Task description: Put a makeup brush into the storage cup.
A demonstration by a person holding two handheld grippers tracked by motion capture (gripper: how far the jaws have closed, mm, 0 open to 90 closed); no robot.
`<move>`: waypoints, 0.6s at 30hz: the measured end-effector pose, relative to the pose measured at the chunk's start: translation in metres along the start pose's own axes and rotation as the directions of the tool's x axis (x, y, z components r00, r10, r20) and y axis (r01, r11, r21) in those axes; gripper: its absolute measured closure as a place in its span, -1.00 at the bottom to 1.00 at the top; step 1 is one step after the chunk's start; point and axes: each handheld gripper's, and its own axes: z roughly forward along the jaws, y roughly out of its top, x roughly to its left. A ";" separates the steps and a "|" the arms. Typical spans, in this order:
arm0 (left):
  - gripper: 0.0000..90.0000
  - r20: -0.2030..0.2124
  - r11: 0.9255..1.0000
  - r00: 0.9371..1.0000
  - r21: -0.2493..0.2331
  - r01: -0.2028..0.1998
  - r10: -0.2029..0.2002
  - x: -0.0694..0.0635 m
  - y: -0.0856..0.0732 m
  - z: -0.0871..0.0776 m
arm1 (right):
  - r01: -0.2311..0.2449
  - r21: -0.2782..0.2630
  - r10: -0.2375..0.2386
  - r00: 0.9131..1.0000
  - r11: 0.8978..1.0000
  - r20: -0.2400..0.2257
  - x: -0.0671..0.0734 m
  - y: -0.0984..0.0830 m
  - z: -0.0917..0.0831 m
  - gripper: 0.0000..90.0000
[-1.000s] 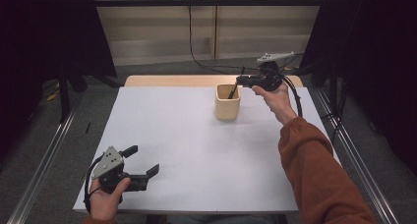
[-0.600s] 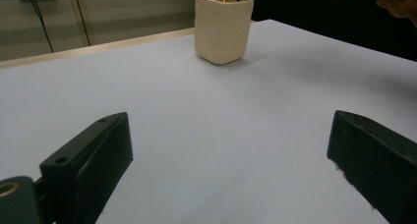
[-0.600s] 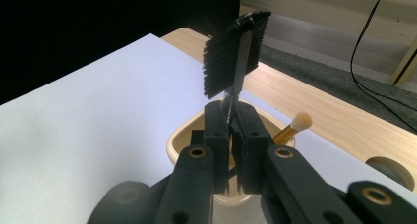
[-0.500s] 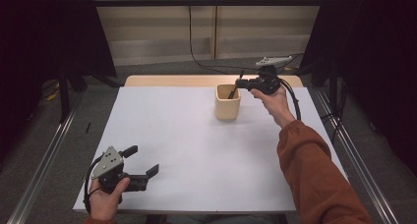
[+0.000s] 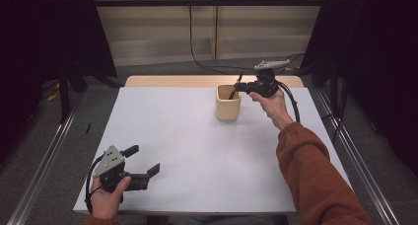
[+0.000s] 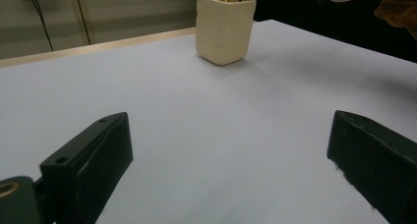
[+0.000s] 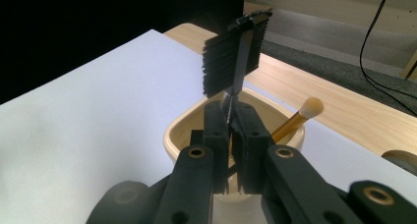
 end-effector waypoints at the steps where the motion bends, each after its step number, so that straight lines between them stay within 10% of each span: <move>1: -0.93 0.001 1.000 1.000 0.001 -0.001 0.001 0.000 0.000 0.000 | -0.003 0.000 0.003 1.000 1.000 -0.003 0.000 0.000 0.000 0.88; 18: -0.93 0.005 1.000 1.000 0.004 0.003 -0.003 0.000 -0.001 0.000 | -0.026 0.000 0.026 1.000 1.000 0.006 -0.002 -0.014 0.004 0.77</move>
